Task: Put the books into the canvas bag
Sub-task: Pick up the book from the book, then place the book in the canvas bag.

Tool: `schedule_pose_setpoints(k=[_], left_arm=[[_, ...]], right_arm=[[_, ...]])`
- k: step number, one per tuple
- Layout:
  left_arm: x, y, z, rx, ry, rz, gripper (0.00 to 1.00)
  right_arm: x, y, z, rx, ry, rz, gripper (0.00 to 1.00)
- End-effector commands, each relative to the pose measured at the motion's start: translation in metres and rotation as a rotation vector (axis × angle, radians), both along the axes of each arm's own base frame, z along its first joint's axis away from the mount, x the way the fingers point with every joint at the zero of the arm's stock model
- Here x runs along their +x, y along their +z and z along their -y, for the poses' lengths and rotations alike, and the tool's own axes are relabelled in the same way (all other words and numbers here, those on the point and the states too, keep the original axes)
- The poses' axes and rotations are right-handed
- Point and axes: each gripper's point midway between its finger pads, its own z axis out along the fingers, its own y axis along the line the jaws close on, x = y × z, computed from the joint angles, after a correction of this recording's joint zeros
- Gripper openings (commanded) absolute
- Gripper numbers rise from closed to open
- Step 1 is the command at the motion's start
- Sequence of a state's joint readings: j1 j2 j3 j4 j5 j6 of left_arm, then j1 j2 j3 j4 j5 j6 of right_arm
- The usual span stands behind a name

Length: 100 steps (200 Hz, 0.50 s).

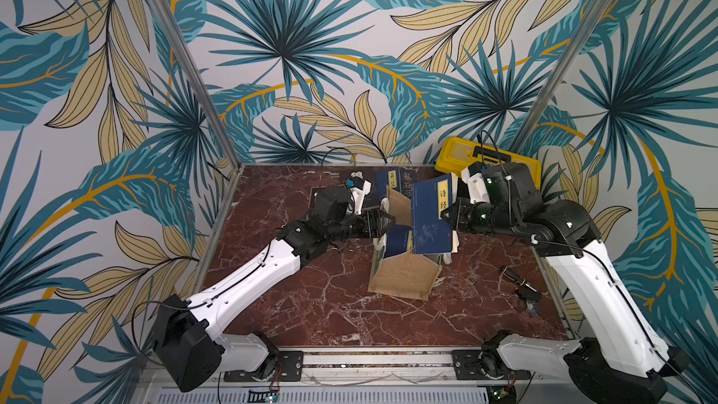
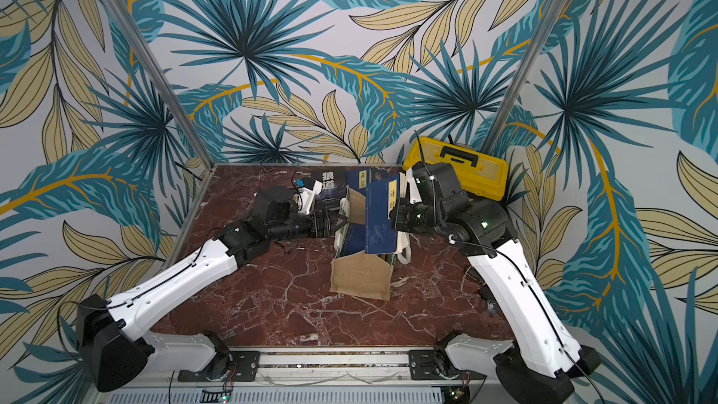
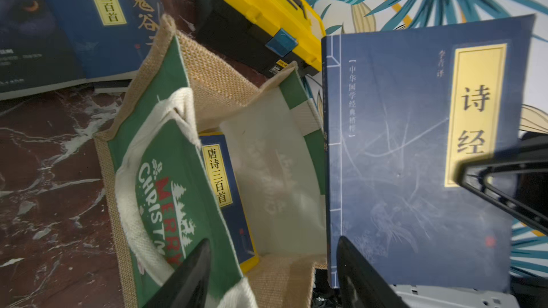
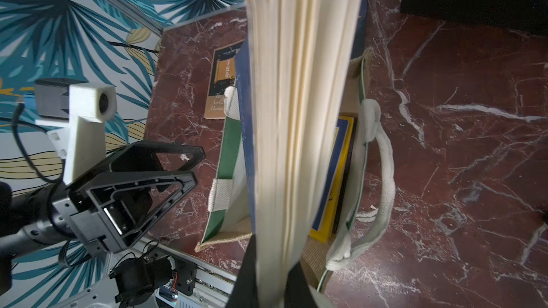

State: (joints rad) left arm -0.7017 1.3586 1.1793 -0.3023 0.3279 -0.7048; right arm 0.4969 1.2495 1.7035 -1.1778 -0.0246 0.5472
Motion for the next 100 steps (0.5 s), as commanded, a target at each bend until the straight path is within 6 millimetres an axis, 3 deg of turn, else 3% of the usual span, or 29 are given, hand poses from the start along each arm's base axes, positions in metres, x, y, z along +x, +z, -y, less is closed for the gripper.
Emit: schedule_pose_setpoints(k=[1,42,100], left_arm=[[0.007,-0.009,-0.007,0.130,0.051,0.016,0.67],[0.005,-0.033,-0.010,0.179,0.072,-0.045,0.56],[0.007,-0.032,-0.011,0.194,0.073,-0.037,0.37]], right_arm=[[0.006,-0.007,0.006,-0.048,-0.016,0.001,0.00],[0.018,-0.008,0.006,-0.066,-0.043,0.015,0.00],[0.018,0.022,0.000,-0.004,-0.026,0.052,0.00]])
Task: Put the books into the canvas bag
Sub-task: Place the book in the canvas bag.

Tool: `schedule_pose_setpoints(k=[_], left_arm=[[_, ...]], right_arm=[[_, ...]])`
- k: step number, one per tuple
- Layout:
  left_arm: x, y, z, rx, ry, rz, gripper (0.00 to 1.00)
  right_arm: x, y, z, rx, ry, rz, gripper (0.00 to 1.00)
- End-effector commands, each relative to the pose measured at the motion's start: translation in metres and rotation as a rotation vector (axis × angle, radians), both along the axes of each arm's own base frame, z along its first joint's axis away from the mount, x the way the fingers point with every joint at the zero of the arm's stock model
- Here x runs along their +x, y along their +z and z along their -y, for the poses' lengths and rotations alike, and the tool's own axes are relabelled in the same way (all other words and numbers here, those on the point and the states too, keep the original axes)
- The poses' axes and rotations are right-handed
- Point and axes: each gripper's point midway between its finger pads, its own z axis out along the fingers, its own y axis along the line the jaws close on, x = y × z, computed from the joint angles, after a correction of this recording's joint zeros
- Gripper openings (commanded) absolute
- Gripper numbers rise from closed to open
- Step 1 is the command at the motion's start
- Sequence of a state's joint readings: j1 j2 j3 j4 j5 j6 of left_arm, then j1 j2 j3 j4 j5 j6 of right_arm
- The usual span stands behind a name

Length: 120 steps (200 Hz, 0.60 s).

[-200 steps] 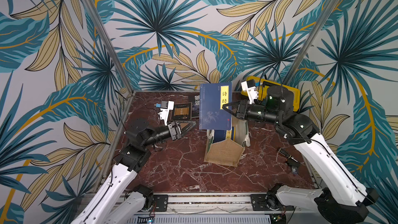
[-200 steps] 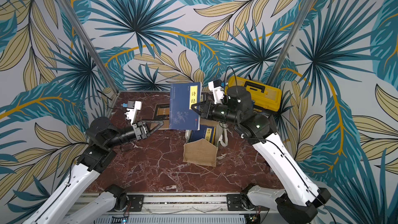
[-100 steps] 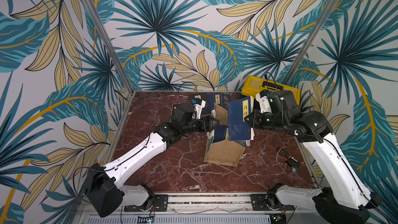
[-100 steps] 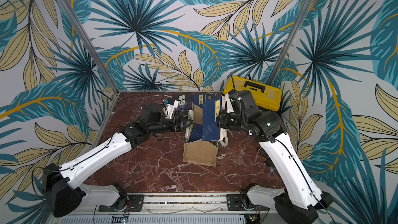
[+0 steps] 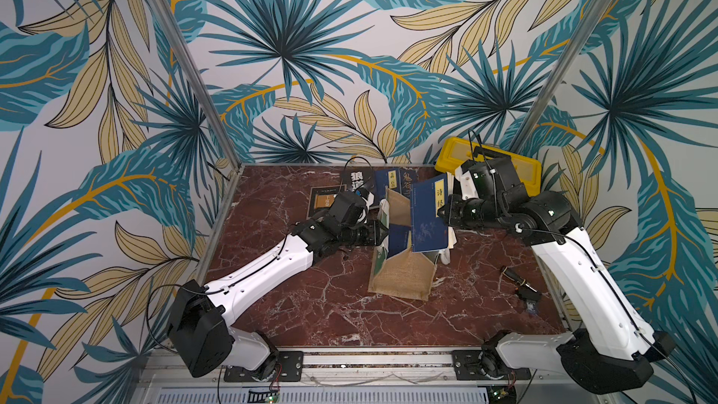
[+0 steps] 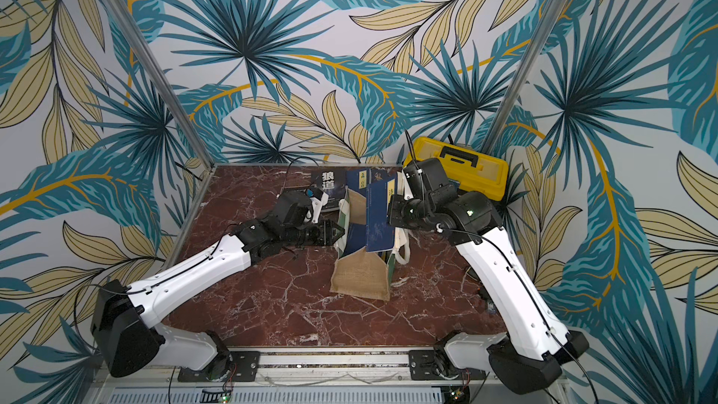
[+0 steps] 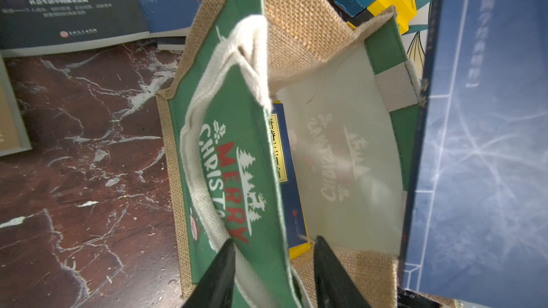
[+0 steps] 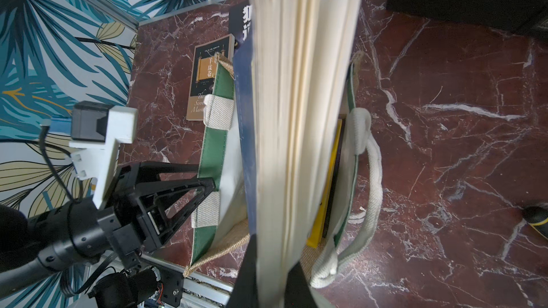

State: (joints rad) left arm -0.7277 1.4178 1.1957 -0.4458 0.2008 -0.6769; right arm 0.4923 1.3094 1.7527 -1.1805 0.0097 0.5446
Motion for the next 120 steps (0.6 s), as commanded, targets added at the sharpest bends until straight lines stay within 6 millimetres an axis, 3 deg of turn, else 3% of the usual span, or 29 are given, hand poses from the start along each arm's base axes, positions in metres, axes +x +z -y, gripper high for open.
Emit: schedule_pose_setpoints(k=[1,29,68,104,120], left_arm=[[0.004,0.016,0.000,0.009,0.003,0.037,0.37],[0.005,0.016,0.000,0.013,0.005,0.035,0.23],[0.002,0.014,0.002,0.012,-0.005,0.027,0.00],[0.000,0.017,0.001,0.001,-0.003,0.025,0.00],[0.000,0.021,0.002,-0.007,-0.002,0.032,0.00]], right_arm=[[0.002,0.022,0.001,0.025,0.001,0.052,0.00],[0.004,0.018,-0.006,0.030,0.019,0.017,0.00],[0.020,-0.020,-0.020,0.020,0.028,-0.069,0.00],[0.014,-0.061,-0.042,0.072,0.073,-0.225,0.00],[0.008,-0.079,-0.043,0.078,0.064,-0.262,0.00]])
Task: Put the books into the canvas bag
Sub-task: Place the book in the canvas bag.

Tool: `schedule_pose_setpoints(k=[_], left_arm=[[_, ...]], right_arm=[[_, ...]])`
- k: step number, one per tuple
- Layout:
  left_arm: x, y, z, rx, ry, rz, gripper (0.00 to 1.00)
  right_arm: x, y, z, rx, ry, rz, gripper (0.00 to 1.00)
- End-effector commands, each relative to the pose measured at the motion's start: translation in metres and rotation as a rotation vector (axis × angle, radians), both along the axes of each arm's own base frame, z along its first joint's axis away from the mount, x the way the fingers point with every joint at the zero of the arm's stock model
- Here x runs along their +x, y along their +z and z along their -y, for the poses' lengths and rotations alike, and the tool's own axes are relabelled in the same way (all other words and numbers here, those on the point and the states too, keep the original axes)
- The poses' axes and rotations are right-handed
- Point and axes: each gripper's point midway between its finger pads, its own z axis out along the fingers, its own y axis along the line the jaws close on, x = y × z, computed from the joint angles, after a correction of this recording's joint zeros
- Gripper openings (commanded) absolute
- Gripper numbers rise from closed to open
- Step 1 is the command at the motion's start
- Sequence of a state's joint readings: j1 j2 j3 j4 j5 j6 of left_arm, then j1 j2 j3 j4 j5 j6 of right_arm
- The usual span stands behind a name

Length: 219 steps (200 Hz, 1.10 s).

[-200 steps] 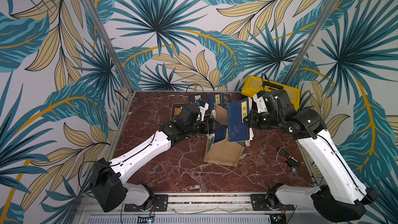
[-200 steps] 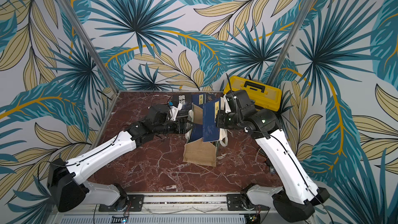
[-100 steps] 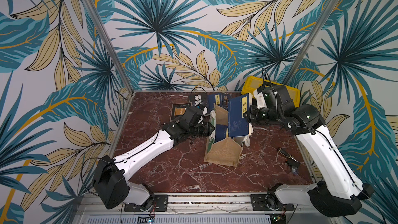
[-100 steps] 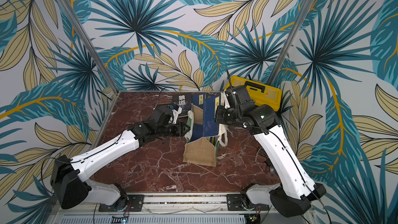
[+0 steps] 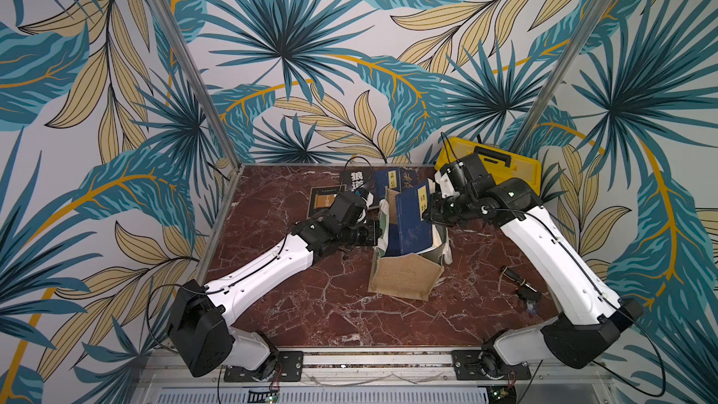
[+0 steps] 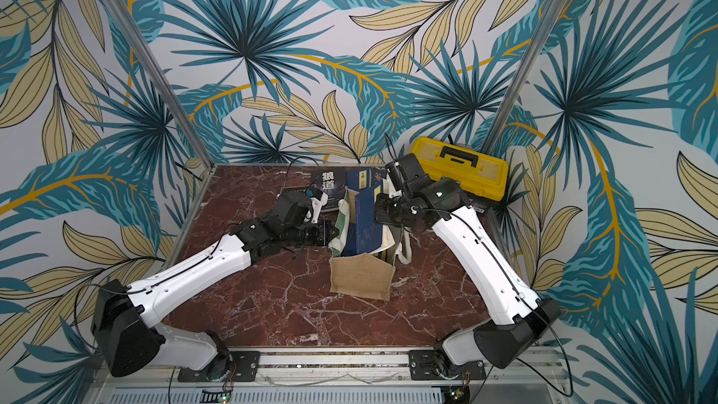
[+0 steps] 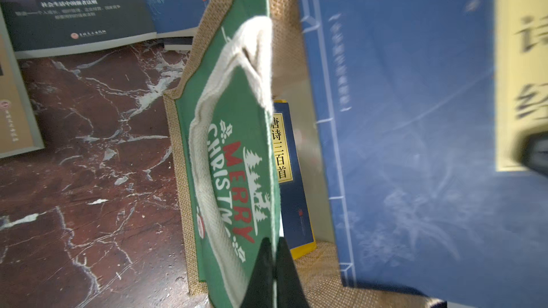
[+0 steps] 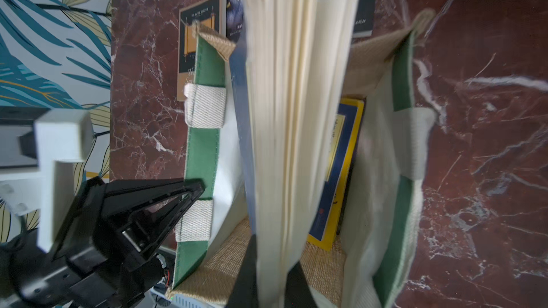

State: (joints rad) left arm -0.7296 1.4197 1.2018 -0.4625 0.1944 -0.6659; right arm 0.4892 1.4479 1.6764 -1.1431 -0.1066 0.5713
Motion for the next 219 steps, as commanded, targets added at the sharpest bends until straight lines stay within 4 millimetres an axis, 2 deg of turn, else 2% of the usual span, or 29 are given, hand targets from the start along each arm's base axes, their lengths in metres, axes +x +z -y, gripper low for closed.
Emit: schedule_pose_setpoints(k=[1,31,68,86,107,119,132,141,157,164,195,219], left_arm=[[0.001,0.023,0.003,-0.024,0.002,0.032,0.00],[0.001,0.028,0.007,-0.031,-0.010,0.040,0.00],[-0.001,0.029,0.009,-0.037,-0.014,0.034,0.00],[-0.003,0.028,0.008,-0.039,-0.010,0.031,0.00],[-0.005,0.027,0.006,-0.040,-0.008,0.027,0.00],[-0.007,0.027,0.005,-0.040,-0.009,0.027,0.00],[-0.008,0.028,0.004,-0.041,-0.008,0.029,0.00],[-0.008,0.028,0.003,-0.039,-0.007,0.030,0.00],[-0.008,0.031,0.002,-0.038,-0.008,0.035,0.00],[-0.008,0.032,0.002,-0.038,-0.009,0.039,0.00],[-0.007,0.038,0.001,-0.032,-0.008,0.058,0.00],[-0.005,0.039,-0.002,-0.022,0.002,0.070,0.00]], right_arm=[[-0.010,-0.016,-0.011,0.065,0.007,-0.059,0.00],[-0.004,-0.039,-0.011,0.055,-0.032,-0.079,0.00],[0.020,-0.062,-0.030,0.124,-0.076,-0.093,0.00],[0.031,-0.079,-0.032,0.129,-0.105,-0.098,0.00],[0.034,-0.106,-0.022,0.082,-0.146,-0.141,0.00],[0.031,-0.121,-0.012,0.045,-0.171,-0.167,0.07],[0.028,-0.127,-0.002,0.027,-0.198,-0.165,0.15],[0.026,-0.124,0.006,0.014,-0.218,-0.142,0.22],[0.023,-0.111,0.019,-0.015,-0.239,-0.089,0.49],[0.022,-0.103,0.024,-0.028,-0.241,-0.062,0.54],[0.015,-0.063,0.043,-0.094,-0.244,0.021,0.58],[0.013,-0.047,0.044,-0.089,-0.230,0.051,0.58]])
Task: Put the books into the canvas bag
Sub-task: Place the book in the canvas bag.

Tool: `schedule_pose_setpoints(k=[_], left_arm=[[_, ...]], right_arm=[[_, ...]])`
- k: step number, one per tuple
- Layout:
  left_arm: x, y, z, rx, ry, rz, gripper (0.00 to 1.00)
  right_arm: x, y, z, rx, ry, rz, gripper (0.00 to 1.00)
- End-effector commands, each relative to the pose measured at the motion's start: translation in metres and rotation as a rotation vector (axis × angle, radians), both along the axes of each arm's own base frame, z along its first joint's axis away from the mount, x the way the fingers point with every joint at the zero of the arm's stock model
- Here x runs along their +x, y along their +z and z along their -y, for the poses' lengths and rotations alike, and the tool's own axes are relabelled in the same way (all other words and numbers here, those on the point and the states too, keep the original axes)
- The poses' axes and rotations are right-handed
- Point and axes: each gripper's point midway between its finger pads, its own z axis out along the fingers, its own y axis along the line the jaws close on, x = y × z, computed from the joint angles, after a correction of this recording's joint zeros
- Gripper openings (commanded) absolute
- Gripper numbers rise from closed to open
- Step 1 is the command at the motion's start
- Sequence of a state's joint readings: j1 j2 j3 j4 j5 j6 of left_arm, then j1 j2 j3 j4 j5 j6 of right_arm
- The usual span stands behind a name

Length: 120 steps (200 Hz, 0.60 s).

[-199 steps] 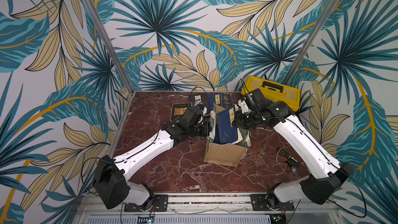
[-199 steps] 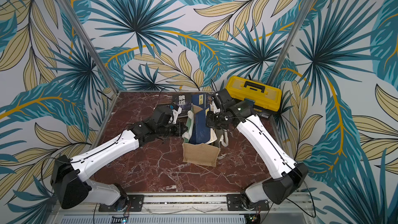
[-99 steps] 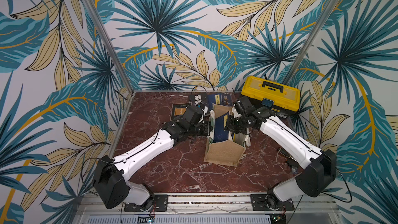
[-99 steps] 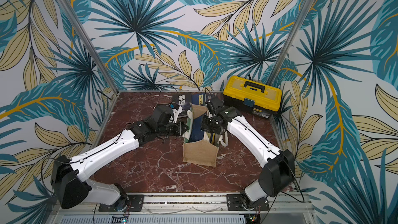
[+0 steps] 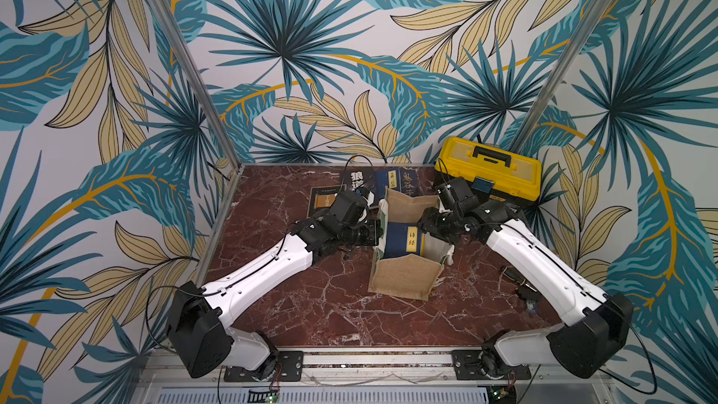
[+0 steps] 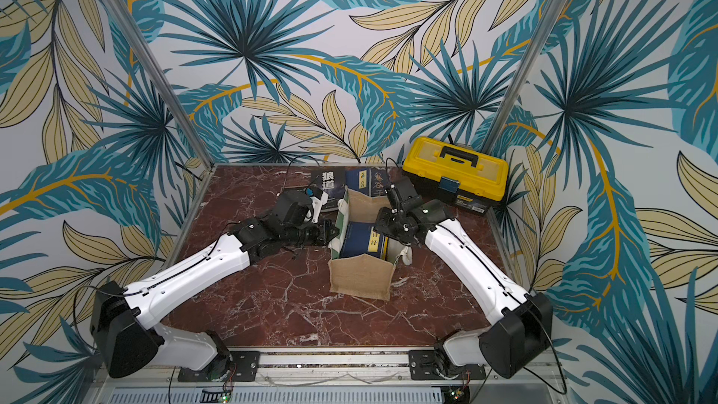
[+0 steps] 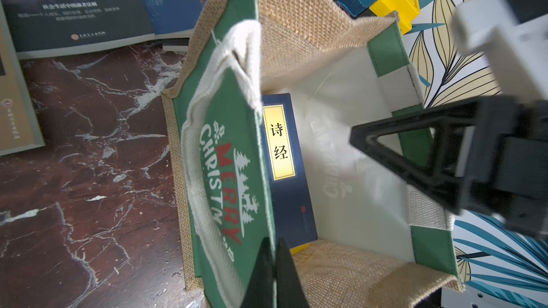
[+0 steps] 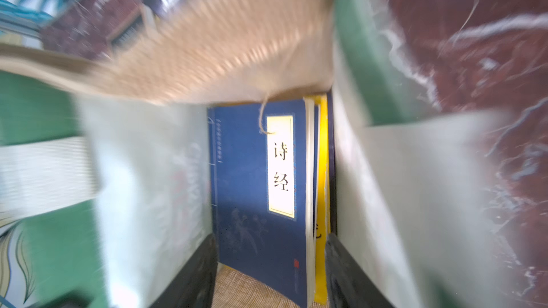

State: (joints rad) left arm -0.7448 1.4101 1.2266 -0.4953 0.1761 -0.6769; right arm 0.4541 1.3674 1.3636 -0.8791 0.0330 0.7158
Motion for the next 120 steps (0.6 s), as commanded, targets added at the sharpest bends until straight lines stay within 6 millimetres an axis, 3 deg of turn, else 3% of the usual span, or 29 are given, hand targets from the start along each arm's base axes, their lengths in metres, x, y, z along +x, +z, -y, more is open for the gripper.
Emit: schedule_pose_setpoints(k=[1,10,43,67,95,120], left_arm=[[-0.001,0.031,-0.003,-0.025,-0.005,0.070,0.00],[-0.002,0.034,-0.003,-0.029,-0.006,0.075,0.00],[-0.005,0.055,-0.017,-0.023,0.010,0.144,0.39],[-0.006,0.062,-0.041,-0.020,0.072,0.188,0.49],[0.000,0.032,-0.078,-0.045,0.184,0.109,0.51],[0.006,-0.012,-0.089,-0.063,0.227,0.040,0.46]], right_arm=[[-0.009,0.008,0.015,-0.072,0.003,0.006,0.58],[-0.009,0.012,0.012,-0.058,0.014,0.011,0.58],[-0.010,0.027,0.004,-0.042,0.080,0.034,0.58],[-0.010,0.043,-0.001,-0.029,0.122,0.059,0.58],[-0.009,0.059,-0.005,-0.006,0.150,0.096,0.58],[-0.008,0.073,-0.015,0.035,0.189,0.133,0.58]])
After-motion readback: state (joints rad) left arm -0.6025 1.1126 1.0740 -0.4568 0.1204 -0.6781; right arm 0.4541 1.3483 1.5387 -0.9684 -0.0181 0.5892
